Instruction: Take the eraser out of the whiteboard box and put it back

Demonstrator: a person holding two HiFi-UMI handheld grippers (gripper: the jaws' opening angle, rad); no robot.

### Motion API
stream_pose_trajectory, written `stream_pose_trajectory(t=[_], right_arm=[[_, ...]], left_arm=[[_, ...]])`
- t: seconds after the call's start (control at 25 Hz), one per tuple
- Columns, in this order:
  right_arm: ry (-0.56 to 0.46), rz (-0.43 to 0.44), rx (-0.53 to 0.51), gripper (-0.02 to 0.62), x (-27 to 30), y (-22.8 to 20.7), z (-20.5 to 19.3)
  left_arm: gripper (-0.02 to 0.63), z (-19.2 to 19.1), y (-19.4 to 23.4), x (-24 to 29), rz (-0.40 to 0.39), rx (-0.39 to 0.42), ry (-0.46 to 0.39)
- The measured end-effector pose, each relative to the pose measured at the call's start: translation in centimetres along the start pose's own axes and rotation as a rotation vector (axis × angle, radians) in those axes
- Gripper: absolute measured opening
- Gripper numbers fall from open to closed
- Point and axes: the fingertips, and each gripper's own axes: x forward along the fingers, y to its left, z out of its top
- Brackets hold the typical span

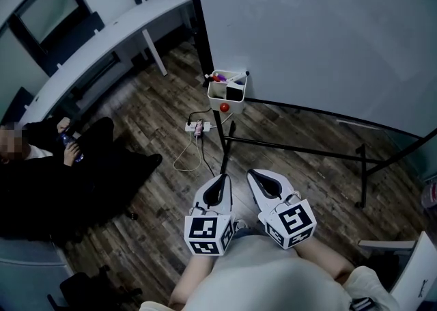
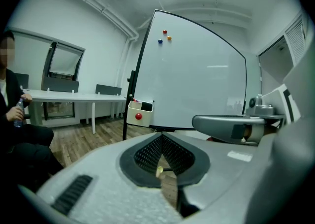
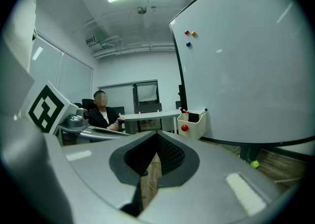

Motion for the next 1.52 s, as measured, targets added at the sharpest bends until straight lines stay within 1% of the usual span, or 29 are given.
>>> stream_pose_trajectory(t=[0.4,0.84,1.52], right_arm=[[-0.026,-0.049,-0.002,0.005,3.7,-1.3,1.1],[-0.003,-0.079,-0.033,0.005,6.5,-3.9,1.7],[0.002,-0.016,-0.06,0.008,12.4,-10.4,4.1]], left_arm=[[0.002,0.9,3.1,2.6,-0.04,0.012,0.01],[0.002,1.9,4.3,5.2,-0.056,0.002,0.01],[0.002,5.4,6.5,12.4,0.005,-0.028,-0.008]])
